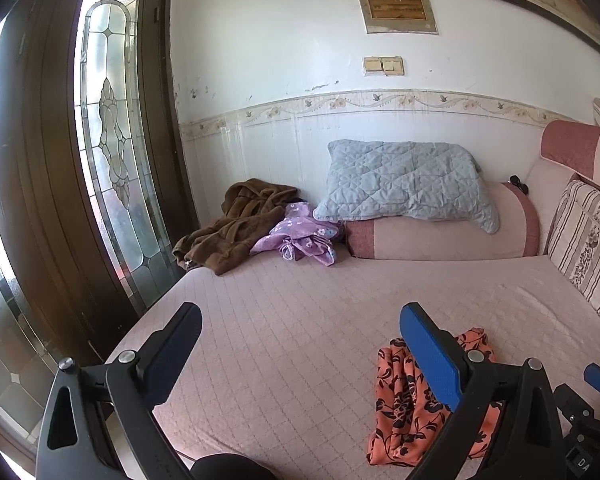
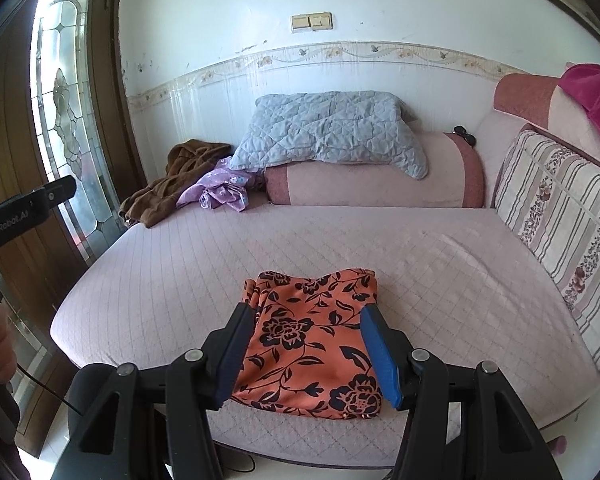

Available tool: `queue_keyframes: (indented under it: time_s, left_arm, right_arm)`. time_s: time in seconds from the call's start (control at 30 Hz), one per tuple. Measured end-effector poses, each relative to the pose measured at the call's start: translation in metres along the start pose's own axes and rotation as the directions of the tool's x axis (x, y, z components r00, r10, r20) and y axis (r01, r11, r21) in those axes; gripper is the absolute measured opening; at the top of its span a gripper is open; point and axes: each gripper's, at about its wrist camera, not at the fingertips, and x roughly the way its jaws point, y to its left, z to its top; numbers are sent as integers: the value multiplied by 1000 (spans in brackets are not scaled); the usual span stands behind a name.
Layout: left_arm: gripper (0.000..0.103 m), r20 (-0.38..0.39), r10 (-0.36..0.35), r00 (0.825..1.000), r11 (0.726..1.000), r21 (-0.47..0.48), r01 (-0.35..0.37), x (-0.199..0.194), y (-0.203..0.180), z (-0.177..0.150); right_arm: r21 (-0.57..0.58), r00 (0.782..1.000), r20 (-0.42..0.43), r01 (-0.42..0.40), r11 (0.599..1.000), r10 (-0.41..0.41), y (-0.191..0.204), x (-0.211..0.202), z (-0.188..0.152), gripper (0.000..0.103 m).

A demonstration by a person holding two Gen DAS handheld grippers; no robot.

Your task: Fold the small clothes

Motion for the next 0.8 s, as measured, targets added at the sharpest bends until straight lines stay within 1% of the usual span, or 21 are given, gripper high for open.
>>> queue_keyframes:
  time_s: [0.3,0.8]
  left_arm:
    - [99,-18,3,1000,1000,-8,-3,6,3,-6]
    - [99,-12,-7,1000,1000,0,7,8,3,-6]
  right_arm:
    - [-1,1000,-10,5,1000,-5,3,3,-3,60]
    - [-17,1000,-10,-4,1000,4,11,10,1,60]
